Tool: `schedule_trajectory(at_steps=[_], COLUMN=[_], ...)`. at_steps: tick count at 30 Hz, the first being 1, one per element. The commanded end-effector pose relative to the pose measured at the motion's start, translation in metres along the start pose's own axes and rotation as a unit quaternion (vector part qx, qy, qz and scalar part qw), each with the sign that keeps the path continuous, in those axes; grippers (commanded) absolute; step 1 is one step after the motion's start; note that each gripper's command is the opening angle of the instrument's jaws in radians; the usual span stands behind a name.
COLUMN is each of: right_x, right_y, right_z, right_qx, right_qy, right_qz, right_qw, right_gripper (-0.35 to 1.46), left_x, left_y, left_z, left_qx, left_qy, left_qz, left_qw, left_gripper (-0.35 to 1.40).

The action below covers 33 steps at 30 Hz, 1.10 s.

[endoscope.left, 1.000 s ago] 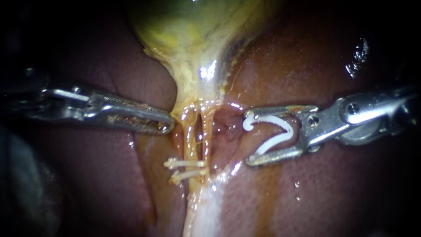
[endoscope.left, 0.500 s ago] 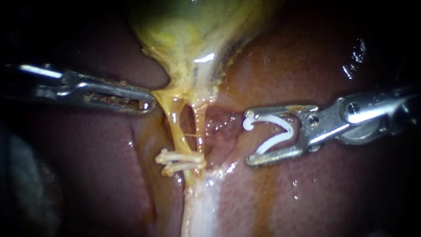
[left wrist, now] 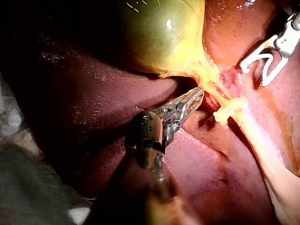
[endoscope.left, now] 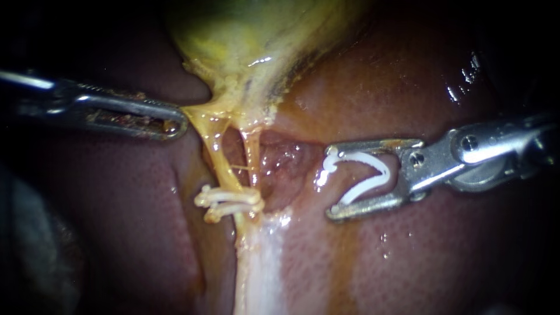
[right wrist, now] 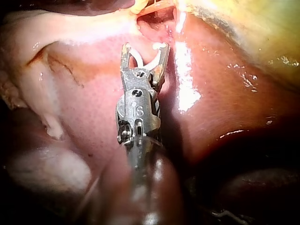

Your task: Clipping third clip left tube

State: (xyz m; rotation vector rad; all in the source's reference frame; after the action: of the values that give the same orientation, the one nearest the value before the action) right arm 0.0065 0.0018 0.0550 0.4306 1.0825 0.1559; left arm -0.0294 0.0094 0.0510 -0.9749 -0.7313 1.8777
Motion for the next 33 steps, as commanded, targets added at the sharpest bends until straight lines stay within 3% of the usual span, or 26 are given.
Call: schedule_trajectory(at_steps=[1, 7, 15, 33], right_x=[0.0004, 0.0028, 0.0043, 0.0062], right_y=[-0.0001, 0.0001, 0.0, 0.0012], right_z=[0.0002, 0.0012, 0.0023, 0.006], right_qx=[-0.001, 0.006, 0.027, 0.04], right_qy=[0.0, 0.009, 0.026, 0.064], right_qz=[-0.002, 0.072, 0.157, 0.213], right_qw=[1.0, 0.9973, 0.9869, 0.9741], right_gripper=[0.5, 0.5, 0.5, 0.5], left_x=[0.0, -0.0001, -0.0001, -0.0002], left_y=[0.0001, 0.0005, 0.0005, 0.0003], left_z=[0.0, 0.0002, 0.0005, 0.0007], left_qx=[0.0, 0.002, 0.004, 0.005], left_qy=[0.0, 0.001, 0.003, 0.003], left_qz=[0.0, -0.001, -0.001, -0.001], left_qw=[1.0, 1.0, 1.0, 1.0], left_gripper=[-0.35, -0.35, -0.35, -0.35])
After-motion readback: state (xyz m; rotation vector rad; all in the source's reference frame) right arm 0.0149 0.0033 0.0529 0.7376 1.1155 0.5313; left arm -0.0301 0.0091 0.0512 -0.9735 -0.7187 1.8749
